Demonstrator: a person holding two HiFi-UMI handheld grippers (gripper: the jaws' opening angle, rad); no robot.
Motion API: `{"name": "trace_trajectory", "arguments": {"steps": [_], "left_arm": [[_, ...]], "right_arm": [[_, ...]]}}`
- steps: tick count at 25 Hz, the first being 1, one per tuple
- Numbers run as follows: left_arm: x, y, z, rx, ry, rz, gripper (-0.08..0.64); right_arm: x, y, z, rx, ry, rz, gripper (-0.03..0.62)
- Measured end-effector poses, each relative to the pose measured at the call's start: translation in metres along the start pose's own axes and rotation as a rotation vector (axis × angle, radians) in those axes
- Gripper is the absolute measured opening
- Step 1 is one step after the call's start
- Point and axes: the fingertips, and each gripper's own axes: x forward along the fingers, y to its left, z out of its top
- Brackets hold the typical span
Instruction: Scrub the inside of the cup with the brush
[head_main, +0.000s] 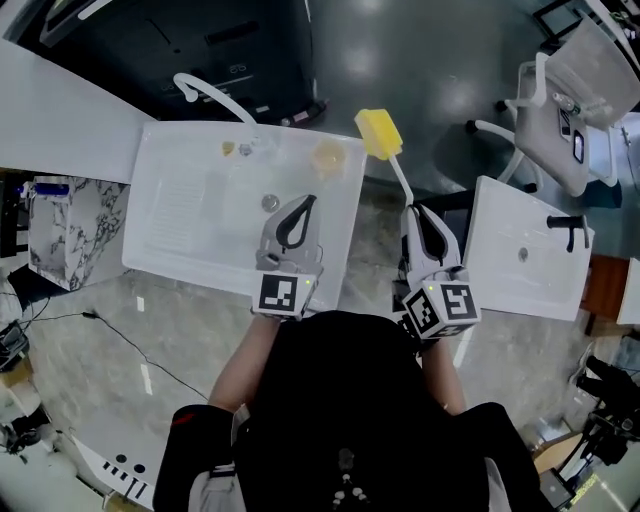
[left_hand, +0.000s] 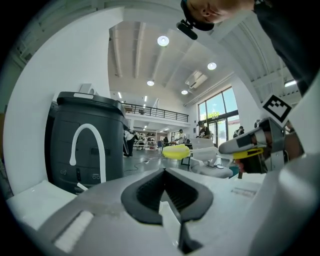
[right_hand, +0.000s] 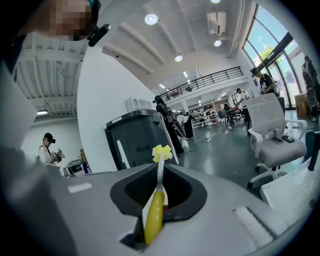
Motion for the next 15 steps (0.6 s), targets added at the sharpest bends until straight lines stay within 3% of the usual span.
{"name": "trace_trajectory", "arguments": {"steps": [15], "left_arm": [[0.048,0.011,-0.066,-0.009,0.063,-0.027,0.023]], "right_arm": [[0.03,-0.009,-0.035,-0.006,0.122,-0.037,0.036]]}}
